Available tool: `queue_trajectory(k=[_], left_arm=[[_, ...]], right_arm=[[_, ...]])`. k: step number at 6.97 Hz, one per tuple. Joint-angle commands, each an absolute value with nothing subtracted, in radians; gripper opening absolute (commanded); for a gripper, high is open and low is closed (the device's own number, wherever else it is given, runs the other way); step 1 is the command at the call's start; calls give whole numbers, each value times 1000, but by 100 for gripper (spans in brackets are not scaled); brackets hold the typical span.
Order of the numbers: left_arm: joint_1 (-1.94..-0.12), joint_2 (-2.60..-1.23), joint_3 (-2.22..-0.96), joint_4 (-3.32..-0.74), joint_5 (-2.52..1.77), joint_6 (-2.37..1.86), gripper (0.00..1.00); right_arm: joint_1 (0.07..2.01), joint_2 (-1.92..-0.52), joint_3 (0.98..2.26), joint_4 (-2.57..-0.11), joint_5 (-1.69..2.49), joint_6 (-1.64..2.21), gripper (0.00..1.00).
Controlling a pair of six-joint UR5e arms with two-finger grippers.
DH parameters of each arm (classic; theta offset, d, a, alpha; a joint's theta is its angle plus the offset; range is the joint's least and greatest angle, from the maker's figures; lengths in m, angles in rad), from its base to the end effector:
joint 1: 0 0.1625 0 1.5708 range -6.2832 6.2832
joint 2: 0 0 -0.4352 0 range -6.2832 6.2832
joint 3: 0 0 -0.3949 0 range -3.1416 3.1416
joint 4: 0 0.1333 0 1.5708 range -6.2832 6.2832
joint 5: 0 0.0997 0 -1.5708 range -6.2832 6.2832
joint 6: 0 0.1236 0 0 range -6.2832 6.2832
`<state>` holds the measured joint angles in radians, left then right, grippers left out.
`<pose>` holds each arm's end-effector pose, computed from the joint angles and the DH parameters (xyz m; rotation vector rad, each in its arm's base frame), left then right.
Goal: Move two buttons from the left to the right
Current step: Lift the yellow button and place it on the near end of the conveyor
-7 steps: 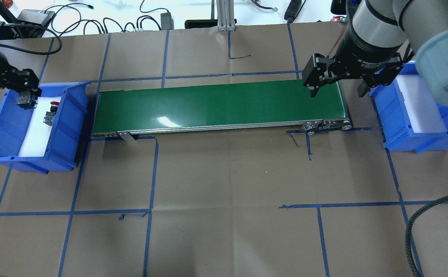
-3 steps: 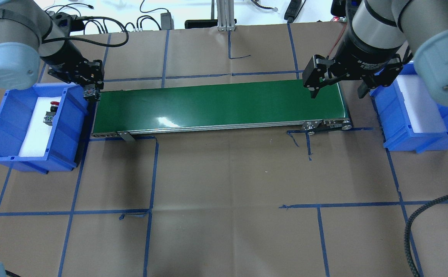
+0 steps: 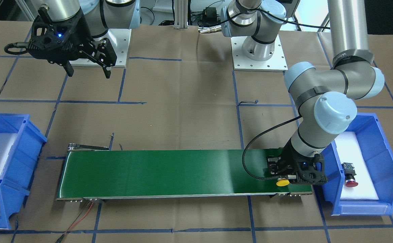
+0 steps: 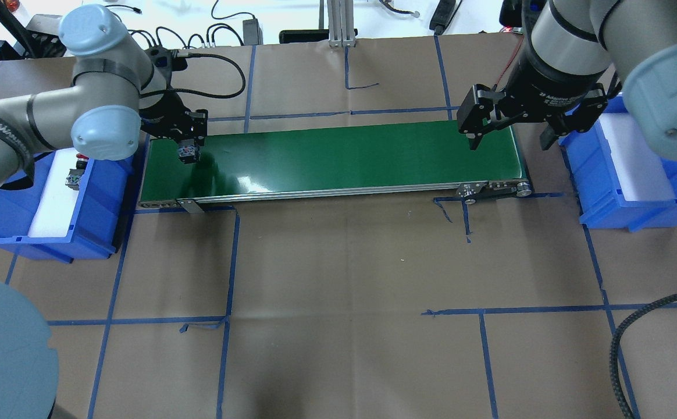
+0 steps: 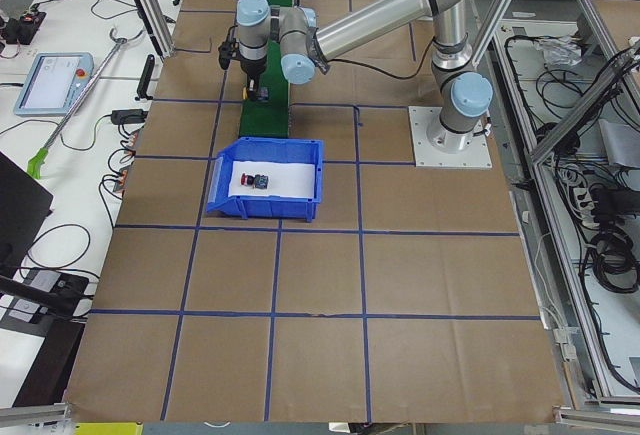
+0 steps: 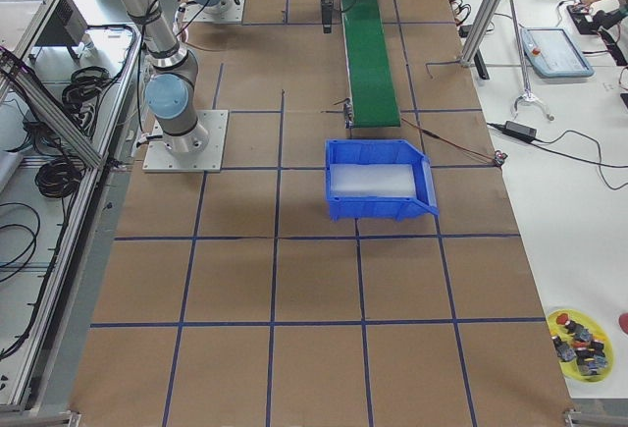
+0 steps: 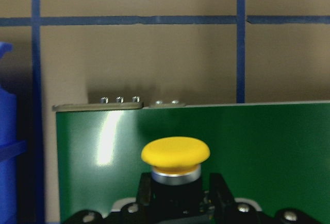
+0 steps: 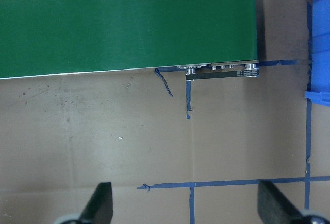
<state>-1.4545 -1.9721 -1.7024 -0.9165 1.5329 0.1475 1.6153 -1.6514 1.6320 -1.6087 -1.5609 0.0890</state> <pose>-0.0646 -0.6359 0.2520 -0.0522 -3.1135 0.1953 0.1551 -0.4600 0.4863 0.0691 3.1259 -0.0884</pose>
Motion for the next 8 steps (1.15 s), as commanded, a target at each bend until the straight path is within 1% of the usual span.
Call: queue_trajectory(k=[1, 2, 3, 4, 5, 7, 8], left_arm=[[-1463, -1958, -1778, -882, 1537, 156, 11], [-1463, -1933, -1787, -885, 1575, 160, 11], [-1463, -1928, -1799, -888, 1583, 160, 19], [-1463, -1930, -1808, -882, 1579, 160, 88], [-1463, -1927, -1801, -882, 1578, 160, 100], [-1459, -1921, -1743, -890, 1574, 163, 100], [-1454, -1904, -1688, -938, 1574, 166, 100]], right_arm=[[1615, -1649, 1629, -1609, -1560, 89, 100], [1615, -1649, 1629, -1608, -1560, 89, 100], [1615, -1649, 1629, -1608, -1560, 89, 100], [1614, -1649, 1629, -1606, -1562, 87, 100], [1614, -1649, 1629, -1606, -1560, 87, 100], [1614, -1649, 1631, -1606, -1560, 89, 100], [1614, -1649, 1631, -1606, -1560, 89, 100]])
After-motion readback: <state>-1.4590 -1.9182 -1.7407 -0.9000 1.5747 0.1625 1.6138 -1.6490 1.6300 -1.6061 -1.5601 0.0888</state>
